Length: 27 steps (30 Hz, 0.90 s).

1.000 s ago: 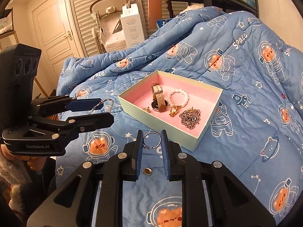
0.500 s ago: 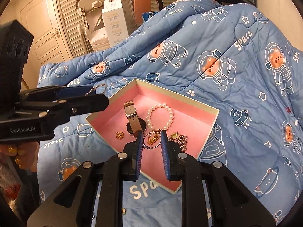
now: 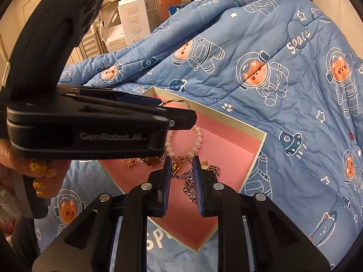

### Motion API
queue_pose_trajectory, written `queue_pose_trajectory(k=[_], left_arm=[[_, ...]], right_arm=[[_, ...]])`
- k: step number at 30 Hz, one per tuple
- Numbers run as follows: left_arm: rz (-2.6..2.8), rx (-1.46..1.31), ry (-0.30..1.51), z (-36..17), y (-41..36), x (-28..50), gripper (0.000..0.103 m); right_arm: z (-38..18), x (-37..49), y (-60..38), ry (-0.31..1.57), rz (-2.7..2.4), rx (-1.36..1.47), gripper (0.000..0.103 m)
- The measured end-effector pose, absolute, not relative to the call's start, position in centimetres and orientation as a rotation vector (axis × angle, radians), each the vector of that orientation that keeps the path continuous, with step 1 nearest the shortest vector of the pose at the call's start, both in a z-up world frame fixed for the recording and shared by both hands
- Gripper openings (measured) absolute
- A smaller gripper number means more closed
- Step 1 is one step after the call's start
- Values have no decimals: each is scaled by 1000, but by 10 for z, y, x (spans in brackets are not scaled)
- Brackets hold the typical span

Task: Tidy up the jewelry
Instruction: 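Carry the silver hoop and small ring into the pink box with both tools, then open both tools to release the hoop and ring in the box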

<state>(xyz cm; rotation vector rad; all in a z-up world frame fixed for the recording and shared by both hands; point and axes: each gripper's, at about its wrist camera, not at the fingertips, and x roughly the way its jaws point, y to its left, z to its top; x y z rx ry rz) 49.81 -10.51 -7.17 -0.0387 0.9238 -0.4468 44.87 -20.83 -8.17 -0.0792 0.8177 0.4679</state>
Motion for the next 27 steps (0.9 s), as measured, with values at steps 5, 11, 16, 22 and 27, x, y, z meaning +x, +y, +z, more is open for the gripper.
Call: queue_pose_trajectory(k=[5, 11, 16, 22, 27], left_arm=[[-458, -55, 992, -87, -111, 514, 52], [-453, -20, 1025, -95, -117, 523, 52], [-436, 48, 1039, -97, -125, 525, 52], [-449, 92, 1061, -101, -131, 524, 52], [-419, 182, 1135, -113, -147, 543, 51]], right_arm=[[-85, 454, -208, 830, 491, -73, 20], [-89, 461, -204, 854, 517, -75, 20], [-93, 466, -207, 867, 512, -47, 20], [-100, 467, -209, 875, 518, -48, 20], [-102, 470, -205, 872, 518, -49, 20]])
